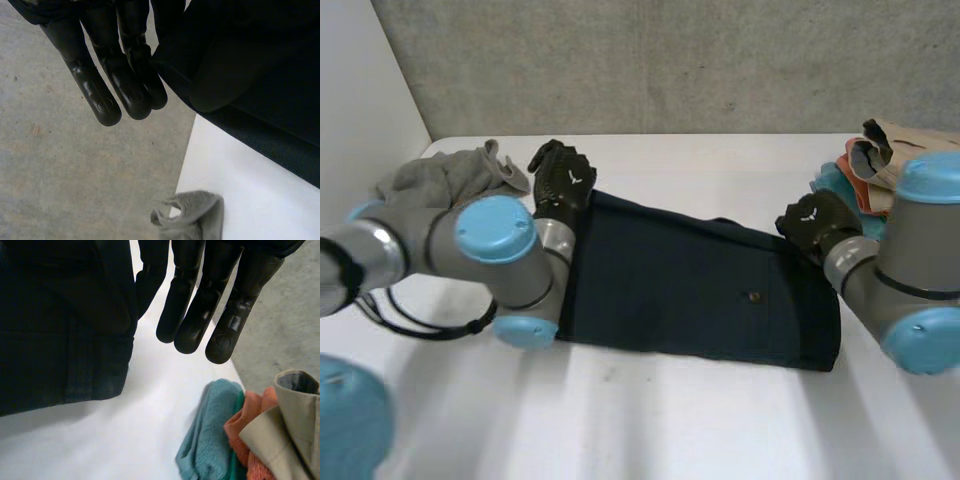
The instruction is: Fold the laundry.
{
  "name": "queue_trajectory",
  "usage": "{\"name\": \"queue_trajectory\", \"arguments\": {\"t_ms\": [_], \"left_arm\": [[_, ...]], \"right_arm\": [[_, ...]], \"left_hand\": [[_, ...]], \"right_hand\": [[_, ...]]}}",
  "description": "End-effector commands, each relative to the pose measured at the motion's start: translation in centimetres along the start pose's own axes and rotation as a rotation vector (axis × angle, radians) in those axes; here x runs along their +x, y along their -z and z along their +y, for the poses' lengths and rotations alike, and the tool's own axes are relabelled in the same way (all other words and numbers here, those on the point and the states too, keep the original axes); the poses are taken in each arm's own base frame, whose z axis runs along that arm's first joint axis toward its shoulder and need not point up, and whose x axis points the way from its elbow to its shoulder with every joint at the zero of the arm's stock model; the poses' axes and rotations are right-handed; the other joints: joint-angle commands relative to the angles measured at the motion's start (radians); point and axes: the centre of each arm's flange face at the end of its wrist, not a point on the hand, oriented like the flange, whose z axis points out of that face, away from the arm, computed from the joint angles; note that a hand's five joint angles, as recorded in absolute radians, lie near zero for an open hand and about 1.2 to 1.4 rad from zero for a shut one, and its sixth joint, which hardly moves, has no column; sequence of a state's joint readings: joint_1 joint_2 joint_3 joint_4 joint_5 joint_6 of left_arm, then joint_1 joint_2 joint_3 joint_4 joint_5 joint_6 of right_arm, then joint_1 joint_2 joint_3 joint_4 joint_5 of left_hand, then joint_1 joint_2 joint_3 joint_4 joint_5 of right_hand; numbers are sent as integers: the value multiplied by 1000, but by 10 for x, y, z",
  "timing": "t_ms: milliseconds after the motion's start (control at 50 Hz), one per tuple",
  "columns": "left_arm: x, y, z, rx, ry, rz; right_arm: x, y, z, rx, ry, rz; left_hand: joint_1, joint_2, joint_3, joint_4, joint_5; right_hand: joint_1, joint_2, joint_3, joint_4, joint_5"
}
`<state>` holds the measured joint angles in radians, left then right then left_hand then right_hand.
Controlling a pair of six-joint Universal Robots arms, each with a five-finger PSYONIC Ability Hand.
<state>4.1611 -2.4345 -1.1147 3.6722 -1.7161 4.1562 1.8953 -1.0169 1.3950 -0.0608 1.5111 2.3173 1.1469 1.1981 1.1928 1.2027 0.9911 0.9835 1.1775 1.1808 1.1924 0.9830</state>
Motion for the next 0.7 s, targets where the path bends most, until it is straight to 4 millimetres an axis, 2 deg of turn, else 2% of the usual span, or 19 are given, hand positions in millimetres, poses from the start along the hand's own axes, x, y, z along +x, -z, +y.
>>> {"name": "queue_trajectory", "arguments": {"t_ms": [20,40,100,120,160,200,280,360,400,460,540,640,700], "left_arm": [[27,-19,13,15,-4,-3],[28,-20,14,15,-3,-3],[28,-22,13,18,-3,-11],[26,-23,12,17,-2,-21],[26,-22,9,23,-1,-30],[26,-20,6,31,2,-29],[9,-11,-9,20,16,-52],[-16,3,-18,-13,37,-82],[-27,15,-21,-23,77,-72],[-39,34,-26,-33,182,-53],[-43,60,-23,-79,346,7],[-41,92,-17,-187,560,111],[-37,102,-14,-233,629,157]], "right_arm": [[-8,-35,4,38,16,80],[-7,-37,3,48,17,93],[-3,-46,-1,101,17,148],[1,-48,-4,122,16,176],[4,-49,-6,130,14,199],[10,-46,-7,128,-10,216],[20,-30,-16,141,-64,231],[33,9,-20,121,-197,204],[35,21,-17,95,-252,176],[22,42,-6,15,-369,49],[-8,64,15,-100,-528,-167],[-22,71,40,-132,-610,-233],[-24,69,48,-109,-624,-218]], "left_hand": [[249,198,203,194,231],[249,198,203,194,231],[-119,-170,-165,-175,-138],[-667,-718,-712,-722,-685],[-929,-981,-975,-985,-948],[-972,-1024,-1018,-1028,-991],[-972,-1024,-1018,-1028,-991],[-972,-1024,-1018,-1028,-991],[-972,-1024,-1018,-1028,-991],[-972,-1024,-1018,-1028,-991],[-972,-1024,-1018,-1028,-991],[-972,-1024,-1018,-1028,-991],[-966,-1017,-1012,-1022,-984]], "right_hand": [[413,219,215,204,239],[413,219,215,204,239],[405,211,208,196,231],[-139,-333,-336,-347,-313],[-809,-1003,-1006,-1018,-983],[-809,-1003,-1006,-1018,-983],[-809,-1003,-1006,-1018,-983],[-809,-1003,-1006,-1018,-983],[-809,-1003,-1006,-1018,-983],[-809,-1003,-1006,-1018,-983],[-752,-946,-950,-961,-926],[-664,-858,-861,-873,-838],[-596,-790,-794,-805,-770]]}}
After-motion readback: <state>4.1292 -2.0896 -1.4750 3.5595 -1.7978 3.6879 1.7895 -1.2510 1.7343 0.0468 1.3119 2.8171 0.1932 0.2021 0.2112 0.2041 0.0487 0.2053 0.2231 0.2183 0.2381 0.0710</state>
